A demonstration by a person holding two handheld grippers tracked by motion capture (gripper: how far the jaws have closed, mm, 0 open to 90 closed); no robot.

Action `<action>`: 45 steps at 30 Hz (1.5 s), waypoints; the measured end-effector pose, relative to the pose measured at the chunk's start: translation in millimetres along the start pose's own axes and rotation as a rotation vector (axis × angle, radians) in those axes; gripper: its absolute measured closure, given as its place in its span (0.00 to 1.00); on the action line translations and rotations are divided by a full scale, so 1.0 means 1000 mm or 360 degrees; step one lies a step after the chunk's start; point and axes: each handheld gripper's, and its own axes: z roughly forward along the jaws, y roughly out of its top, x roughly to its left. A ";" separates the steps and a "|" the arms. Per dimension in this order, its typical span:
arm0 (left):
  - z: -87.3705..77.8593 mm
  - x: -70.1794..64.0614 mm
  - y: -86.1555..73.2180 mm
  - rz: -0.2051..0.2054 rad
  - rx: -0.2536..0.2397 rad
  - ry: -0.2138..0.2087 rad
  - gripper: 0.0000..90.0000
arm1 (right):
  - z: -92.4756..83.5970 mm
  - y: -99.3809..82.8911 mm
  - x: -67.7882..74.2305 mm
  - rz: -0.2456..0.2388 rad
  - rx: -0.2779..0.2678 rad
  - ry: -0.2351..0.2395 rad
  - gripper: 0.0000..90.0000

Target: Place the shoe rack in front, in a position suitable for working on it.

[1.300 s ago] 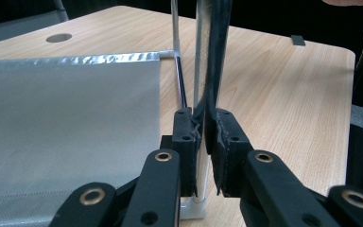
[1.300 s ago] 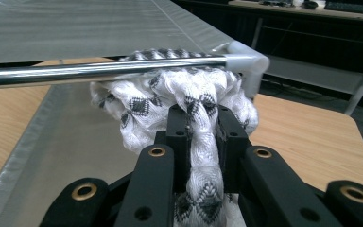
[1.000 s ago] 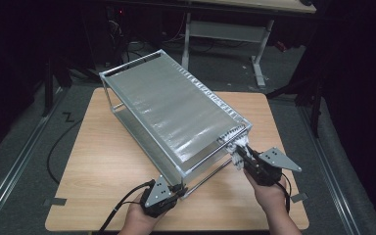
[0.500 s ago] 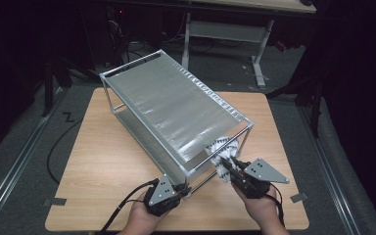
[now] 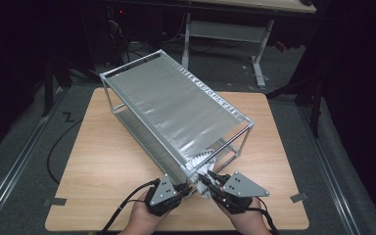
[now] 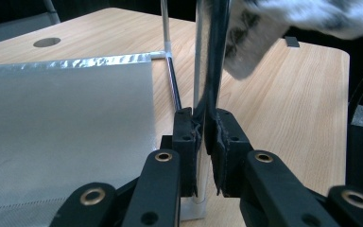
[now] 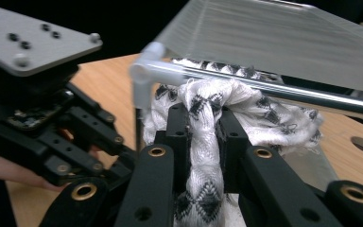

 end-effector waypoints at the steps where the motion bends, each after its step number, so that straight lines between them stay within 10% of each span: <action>1: 0.000 0.000 0.000 0.0000 0.0000 0.0001 0.90 | 0.000 0.000 0.001 -0.0012 -0.0001 0.0004 0.88; 19: -0.008 -0.001 -0.003 -0.0022 0.0000 0.0035 0.90 | 0.001 -0.002 -0.025 0.0012 0.0013 -0.0142 0.88; 45: -0.029 0.000 -0.012 -0.0035 0.0014 0.0062 0.90 | 0.002 -0.019 -0.120 0.0294 0.0025 -0.0540 0.88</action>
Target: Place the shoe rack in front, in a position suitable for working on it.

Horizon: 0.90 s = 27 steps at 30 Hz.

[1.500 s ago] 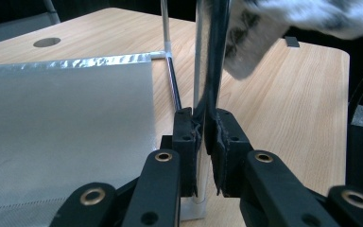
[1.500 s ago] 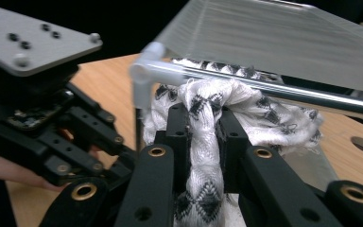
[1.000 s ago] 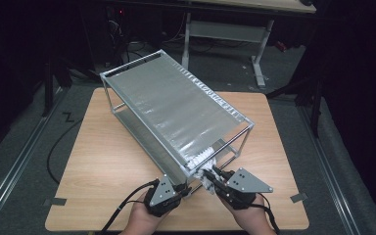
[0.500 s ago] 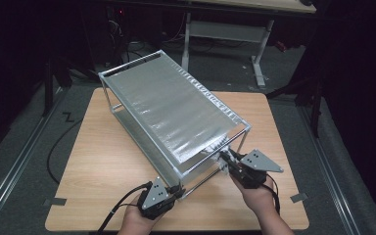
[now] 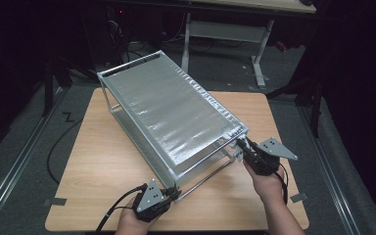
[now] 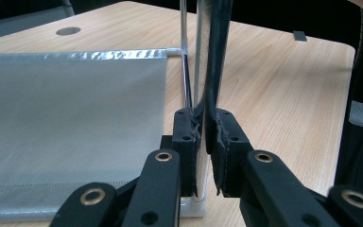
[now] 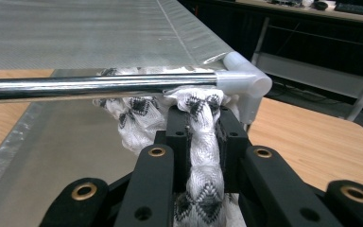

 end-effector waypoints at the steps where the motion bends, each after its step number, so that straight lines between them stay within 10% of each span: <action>1: 0.000 0.000 0.000 0.0001 -0.0002 -0.0003 0.90 | 0.000 0.000 0.000 -0.0001 0.0000 -0.0004 0.88; 14: 0.005 0.001 0.003 0.0018 0.0008 -0.0051 0.90 | -0.006 -0.007 -0.002 -0.0059 0.0044 -0.0076 0.88; 27: 0.009 0.002 0.005 0.0033 0.0009 -0.0079 0.90 | 0.014 -0.042 -0.019 0.0003 0.0264 -0.0112 0.88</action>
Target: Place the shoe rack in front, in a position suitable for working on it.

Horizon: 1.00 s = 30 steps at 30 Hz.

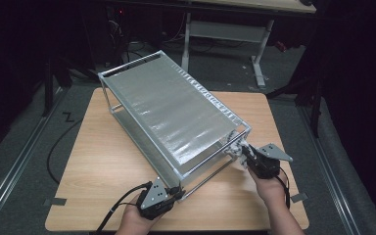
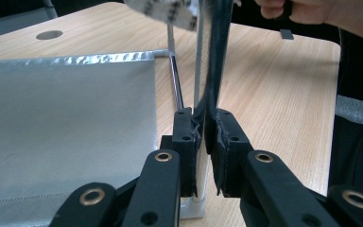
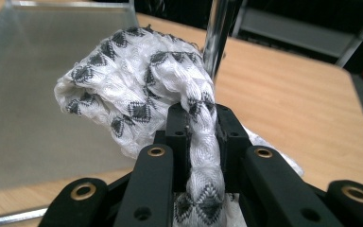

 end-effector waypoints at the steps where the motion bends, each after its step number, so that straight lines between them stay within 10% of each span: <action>1: 0.000 0.000 0.000 0.0000 -0.0001 0.0001 0.90 | 0.003 -0.002 0.000 -0.0008 0.0019 0.0003 0.88; 14: 0.000 0.000 0.000 -0.0005 -0.0003 0.0004 0.90 | 0.038 -0.034 0.006 0.0021 0.0305 0.0066 0.87; 30: 0.000 -0.001 0.000 -0.0014 -0.0002 0.0013 0.90 | 0.040 -0.036 0.005 0.0040 0.0315 0.0090 0.88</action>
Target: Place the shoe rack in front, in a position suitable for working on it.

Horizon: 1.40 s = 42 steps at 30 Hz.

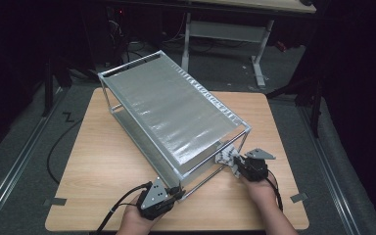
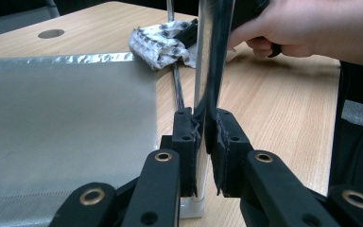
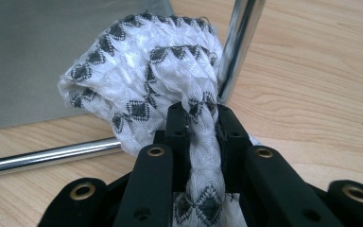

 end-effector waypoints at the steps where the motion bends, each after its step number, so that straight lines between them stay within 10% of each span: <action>1: 0.000 0.000 0.000 -0.0001 -0.0001 -0.0005 0.90 | -0.001 0.000 0.000 0.0009 0.0000 -0.0001 0.88; 15: 0.000 0.000 0.000 -0.0005 0.0001 -0.0007 0.90 | -0.030 0.015 -0.008 0.0036 -0.0216 -0.0020 0.88; 28: 0.000 0.001 0.000 0.0003 0.0006 -0.0024 0.90 | -0.084 0.047 -0.003 -0.0009 -0.0605 -0.0098 0.88; 42: 0.001 0.002 0.000 0.0006 0.0003 -0.0032 0.90 | -0.050 0.029 -0.003 -0.0024 -0.0352 -0.0094 0.88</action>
